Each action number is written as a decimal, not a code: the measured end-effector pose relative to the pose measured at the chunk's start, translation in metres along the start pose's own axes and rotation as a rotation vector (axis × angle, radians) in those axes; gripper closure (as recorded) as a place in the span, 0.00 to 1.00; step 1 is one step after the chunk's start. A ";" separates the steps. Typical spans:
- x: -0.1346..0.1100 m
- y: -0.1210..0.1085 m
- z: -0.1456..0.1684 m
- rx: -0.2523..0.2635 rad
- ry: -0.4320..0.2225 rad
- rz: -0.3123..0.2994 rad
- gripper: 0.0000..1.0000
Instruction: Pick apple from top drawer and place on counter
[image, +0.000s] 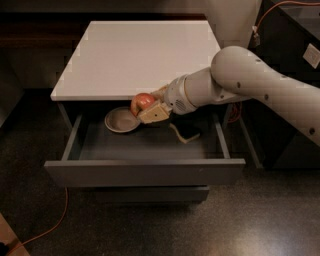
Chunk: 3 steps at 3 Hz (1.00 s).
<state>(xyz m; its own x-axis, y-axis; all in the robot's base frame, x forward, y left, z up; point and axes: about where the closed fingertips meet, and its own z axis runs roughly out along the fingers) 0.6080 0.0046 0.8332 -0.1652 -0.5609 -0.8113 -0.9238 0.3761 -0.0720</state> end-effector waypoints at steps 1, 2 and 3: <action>-0.016 -0.021 0.004 0.008 -0.008 -0.006 1.00; -0.029 -0.042 0.006 0.028 -0.026 -0.013 1.00; -0.040 -0.066 0.009 0.058 -0.040 -0.020 1.00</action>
Offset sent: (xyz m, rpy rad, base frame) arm 0.0807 0.0012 0.0419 0.0345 -0.0800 -0.0408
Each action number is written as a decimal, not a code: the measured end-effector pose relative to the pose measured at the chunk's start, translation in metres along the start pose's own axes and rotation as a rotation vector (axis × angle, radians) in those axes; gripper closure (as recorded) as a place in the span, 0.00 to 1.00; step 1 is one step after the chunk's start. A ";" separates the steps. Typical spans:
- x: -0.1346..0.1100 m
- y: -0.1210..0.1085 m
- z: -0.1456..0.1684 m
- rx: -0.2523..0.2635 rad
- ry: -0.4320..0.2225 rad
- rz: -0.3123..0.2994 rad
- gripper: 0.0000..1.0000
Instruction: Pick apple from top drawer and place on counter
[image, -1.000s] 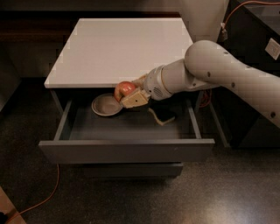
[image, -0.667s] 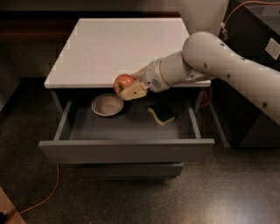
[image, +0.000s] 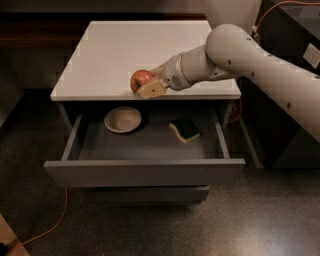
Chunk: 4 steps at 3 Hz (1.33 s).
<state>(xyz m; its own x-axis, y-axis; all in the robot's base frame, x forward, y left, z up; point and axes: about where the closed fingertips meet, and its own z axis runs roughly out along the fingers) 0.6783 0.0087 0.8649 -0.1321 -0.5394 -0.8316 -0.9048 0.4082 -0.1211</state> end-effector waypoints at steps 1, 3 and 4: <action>-0.007 -0.025 0.004 0.033 -0.008 0.001 1.00; -0.009 -0.080 0.019 0.090 0.022 0.019 1.00; -0.006 -0.098 0.026 0.120 0.047 0.028 0.84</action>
Offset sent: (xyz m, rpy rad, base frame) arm 0.0872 -0.0233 0.0125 -0.0110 -0.0259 -0.1077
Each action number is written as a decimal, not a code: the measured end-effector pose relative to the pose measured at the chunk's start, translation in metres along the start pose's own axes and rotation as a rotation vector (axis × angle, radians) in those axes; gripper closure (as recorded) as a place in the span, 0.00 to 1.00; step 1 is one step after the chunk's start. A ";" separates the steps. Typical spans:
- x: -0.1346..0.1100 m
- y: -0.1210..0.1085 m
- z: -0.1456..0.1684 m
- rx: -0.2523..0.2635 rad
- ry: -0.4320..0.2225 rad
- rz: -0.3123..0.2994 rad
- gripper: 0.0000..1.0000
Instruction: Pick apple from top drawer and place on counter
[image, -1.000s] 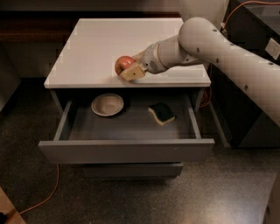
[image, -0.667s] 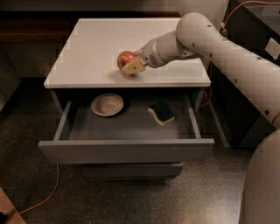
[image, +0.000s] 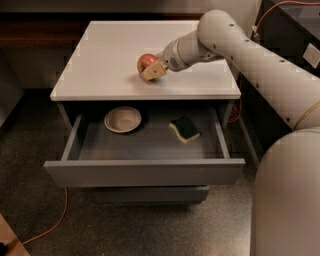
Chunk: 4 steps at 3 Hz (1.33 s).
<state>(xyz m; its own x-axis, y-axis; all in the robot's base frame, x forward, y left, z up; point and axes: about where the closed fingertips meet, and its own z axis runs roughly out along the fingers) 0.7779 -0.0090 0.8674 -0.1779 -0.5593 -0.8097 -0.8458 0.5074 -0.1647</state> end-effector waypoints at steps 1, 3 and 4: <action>0.001 -0.010 0.007 0.014 0.008 0.007 0.62; 0.007 -0.017 0.016 0.013 0.001 0.035 0.13; 0.008 -0.015 0.019 0.008 0.002 0.036 0.00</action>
Offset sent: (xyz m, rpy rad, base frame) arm 0.0268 -0.0083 -0.0089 0.0142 0.0083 -0.0447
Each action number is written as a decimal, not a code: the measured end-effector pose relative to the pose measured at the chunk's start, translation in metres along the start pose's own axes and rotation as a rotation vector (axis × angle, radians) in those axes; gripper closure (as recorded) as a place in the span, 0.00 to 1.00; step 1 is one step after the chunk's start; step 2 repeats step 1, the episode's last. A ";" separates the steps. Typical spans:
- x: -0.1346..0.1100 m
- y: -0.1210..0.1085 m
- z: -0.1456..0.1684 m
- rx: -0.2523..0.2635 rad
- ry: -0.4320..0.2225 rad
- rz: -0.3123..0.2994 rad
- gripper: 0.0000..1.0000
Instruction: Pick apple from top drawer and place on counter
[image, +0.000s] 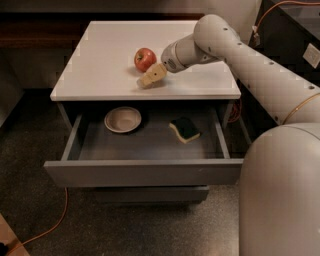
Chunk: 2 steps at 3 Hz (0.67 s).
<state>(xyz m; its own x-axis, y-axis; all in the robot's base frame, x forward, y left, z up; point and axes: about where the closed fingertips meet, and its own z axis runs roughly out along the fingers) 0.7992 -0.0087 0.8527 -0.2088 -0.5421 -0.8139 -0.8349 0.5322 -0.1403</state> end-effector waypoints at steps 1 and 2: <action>0.000 0.000 0.000 0.000 0.000 0.000 0.00; 0.000 0.000 0.000 0.000 0.000 0.000 0.00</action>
Offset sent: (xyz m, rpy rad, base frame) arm 0.0000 0.0000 0.0000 0.0000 0.0000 0.0000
